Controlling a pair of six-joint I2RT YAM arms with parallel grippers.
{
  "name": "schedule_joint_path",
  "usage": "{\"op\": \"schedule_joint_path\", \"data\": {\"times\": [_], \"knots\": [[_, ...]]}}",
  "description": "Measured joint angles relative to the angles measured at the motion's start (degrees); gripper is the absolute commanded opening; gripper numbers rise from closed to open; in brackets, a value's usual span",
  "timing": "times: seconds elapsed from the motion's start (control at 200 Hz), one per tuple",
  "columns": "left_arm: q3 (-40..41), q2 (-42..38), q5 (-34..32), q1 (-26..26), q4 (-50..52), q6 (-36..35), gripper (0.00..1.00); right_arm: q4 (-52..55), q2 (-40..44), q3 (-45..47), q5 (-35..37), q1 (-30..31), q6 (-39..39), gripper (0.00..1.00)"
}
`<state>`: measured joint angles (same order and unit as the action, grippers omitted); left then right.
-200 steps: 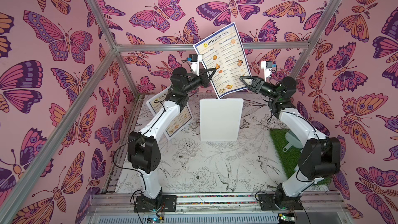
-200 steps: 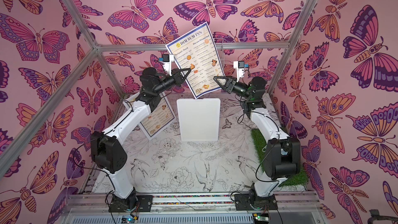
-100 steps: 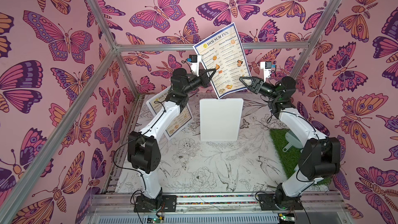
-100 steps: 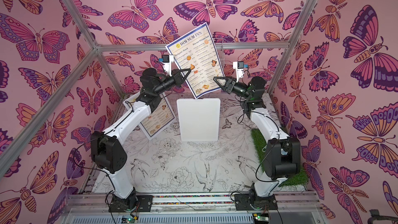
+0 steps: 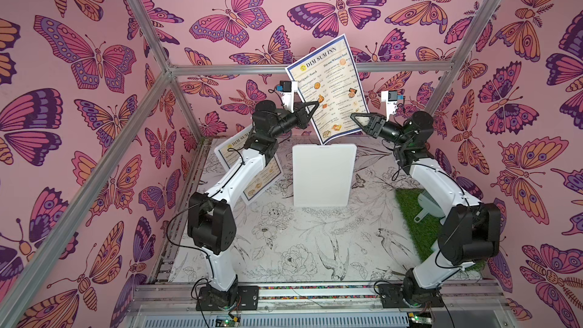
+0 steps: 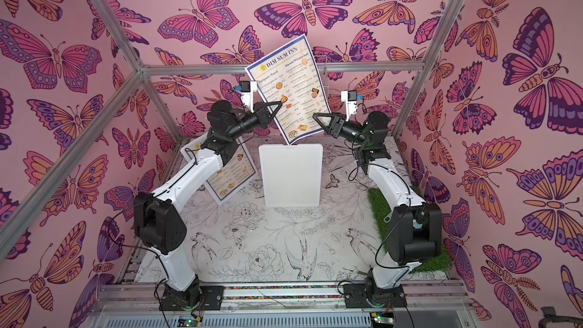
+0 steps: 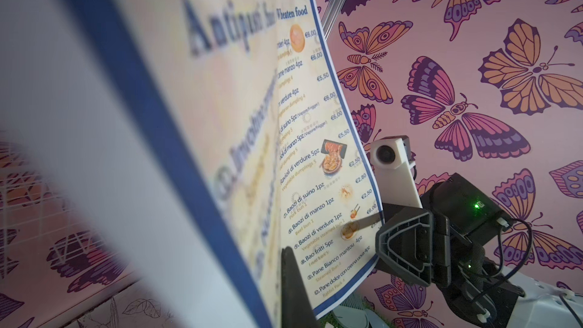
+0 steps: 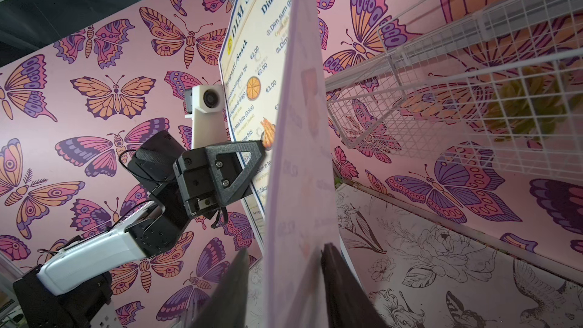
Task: Insert the menus into the narrow rack
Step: Insert the menu into the narrow rack.
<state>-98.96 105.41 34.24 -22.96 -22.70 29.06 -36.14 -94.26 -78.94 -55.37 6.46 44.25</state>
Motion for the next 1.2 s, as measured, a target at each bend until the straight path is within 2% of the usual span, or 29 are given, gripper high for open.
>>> {"op": "schedule_joint_path", "data": {"times": [1.197], "knots": [[6.05, -4.9, -2.64, 0.02, -0.02, -0.09, 0.02, 0.33, 0.31, 0.0, 0.04, 0.85, -0.52, 0.43]]}}
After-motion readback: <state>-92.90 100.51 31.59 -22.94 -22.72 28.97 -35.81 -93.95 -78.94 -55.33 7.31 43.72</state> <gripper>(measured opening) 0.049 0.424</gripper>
